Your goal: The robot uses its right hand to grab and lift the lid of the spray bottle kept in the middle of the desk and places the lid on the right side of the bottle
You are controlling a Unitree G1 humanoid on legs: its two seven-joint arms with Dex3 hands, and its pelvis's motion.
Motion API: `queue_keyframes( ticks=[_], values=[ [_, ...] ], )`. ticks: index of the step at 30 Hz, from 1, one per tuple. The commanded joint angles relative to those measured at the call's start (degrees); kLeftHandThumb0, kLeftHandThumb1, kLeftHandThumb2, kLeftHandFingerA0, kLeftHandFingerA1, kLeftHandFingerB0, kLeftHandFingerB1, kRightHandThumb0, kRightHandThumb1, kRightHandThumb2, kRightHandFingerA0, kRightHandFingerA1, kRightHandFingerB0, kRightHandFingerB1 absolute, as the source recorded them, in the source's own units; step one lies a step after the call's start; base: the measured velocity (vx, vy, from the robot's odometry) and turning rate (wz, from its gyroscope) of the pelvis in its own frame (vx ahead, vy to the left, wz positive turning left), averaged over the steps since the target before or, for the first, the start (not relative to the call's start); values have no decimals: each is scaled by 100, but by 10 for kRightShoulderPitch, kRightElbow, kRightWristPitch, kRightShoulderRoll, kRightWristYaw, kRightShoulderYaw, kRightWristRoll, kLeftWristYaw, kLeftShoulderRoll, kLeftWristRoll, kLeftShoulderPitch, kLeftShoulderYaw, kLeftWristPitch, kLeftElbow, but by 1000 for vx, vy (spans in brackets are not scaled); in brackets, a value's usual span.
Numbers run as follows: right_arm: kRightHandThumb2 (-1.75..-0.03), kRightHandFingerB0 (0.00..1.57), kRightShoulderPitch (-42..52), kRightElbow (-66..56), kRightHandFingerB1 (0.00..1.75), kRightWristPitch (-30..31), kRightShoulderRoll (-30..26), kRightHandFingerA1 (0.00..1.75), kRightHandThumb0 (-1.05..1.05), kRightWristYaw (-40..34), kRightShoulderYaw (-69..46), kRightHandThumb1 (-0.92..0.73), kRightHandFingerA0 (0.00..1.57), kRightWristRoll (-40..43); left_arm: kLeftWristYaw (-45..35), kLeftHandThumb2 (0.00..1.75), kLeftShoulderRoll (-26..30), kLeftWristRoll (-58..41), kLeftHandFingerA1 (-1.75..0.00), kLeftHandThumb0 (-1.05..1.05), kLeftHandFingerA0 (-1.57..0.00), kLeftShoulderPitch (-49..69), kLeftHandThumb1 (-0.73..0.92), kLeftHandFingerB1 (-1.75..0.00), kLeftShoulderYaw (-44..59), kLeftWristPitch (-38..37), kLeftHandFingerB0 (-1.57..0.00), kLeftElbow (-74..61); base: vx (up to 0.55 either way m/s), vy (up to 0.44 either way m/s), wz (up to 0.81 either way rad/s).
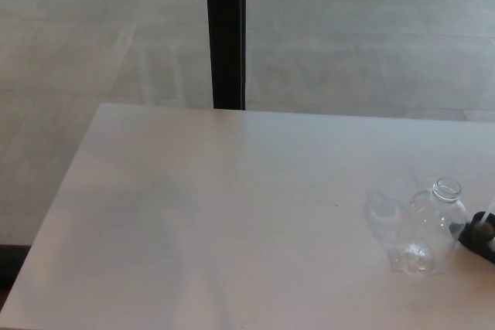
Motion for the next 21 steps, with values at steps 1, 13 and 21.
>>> queue_keyframes(
  ticks=[1, 13, 21],
  values=[
    [-65, 16, 0, 131, 27, 82, 91, 25, -49, -158, -254, -75, 3, 204, 5, 108, 9, -6, -58, -85, -49, 3, 71, -52, 4, -6, -34, 3, 0, 0, 0],
    [-63, 10, 22, 336, 30, 18, 161, 36, -61, -94, -277, -77, 0, 227, 8, 66, 14, -6, -47, -83, -57, 1, 86, -39, 5, -5, -40, 6, 0, 0, 0],
    [-91, 3, 33, 342, 32, -41, 188, 37, -63, -18, -262, -54, 1, 241, 3, 65, 18, -8, -49, -83, -55, 2, 86, -40, 7, -2, -39, 2, 0, 0, 0]
  ],
)
